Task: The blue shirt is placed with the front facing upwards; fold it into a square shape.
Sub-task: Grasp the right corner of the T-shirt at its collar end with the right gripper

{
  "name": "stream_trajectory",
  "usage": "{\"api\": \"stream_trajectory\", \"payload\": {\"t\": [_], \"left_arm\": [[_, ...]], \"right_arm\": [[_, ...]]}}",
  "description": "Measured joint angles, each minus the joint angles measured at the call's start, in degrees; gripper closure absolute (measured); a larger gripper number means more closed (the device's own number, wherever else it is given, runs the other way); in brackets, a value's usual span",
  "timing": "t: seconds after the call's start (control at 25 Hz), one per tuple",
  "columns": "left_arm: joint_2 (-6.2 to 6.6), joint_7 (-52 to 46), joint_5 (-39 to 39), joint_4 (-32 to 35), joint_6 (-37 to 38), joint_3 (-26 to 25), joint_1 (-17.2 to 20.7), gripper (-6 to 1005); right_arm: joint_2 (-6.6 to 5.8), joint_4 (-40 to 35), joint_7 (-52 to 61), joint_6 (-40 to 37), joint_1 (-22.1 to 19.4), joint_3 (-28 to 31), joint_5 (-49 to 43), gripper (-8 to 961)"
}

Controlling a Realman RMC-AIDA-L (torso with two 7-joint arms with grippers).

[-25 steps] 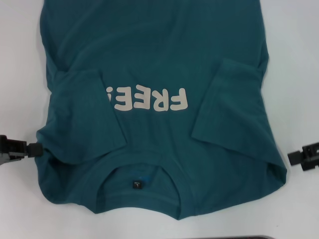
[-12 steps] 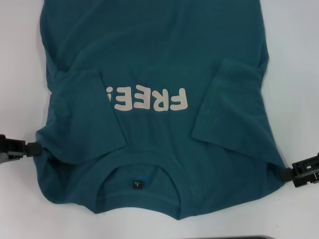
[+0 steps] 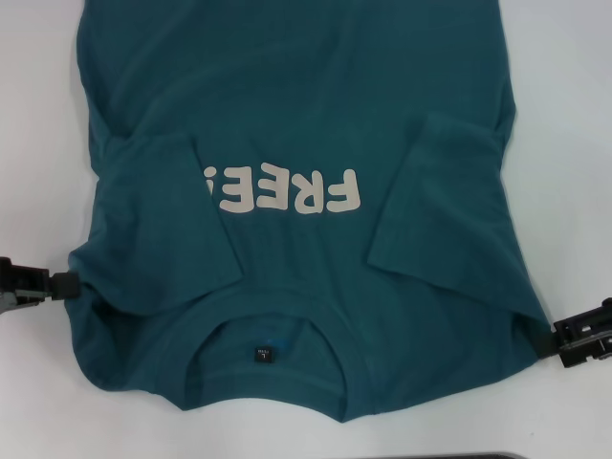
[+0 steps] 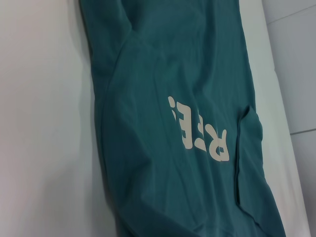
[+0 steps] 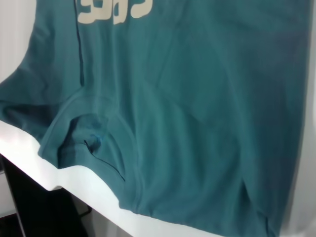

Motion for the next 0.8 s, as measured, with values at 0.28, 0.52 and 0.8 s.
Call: {"api": "stream_trajectory", "payload": {"t": [0.28, 0.52, 0.8], "left_arm": [[0.00, 0.0, 0.0, 0.0, 0.0, 0.0, -0.1, 984], [0.00, 0.0, 0.0, 0.0, -0.1, 0.0, -0.1, 983], [0.06, 0.0, 0.0, 0.0, -0.1, 0.0, -0.1, 983]], "right_arm": [[0.75, 0.1, 0.0, 1.3, 0.3, -0.5, -1.3, 90], [0.93, 0.2, 0.3, 1.8, 0.3, -0.2, -1.3, 91], [1.23, 1.0, 0.9, 2.6, 0.5, -0.6, -1.3, 92]]}}
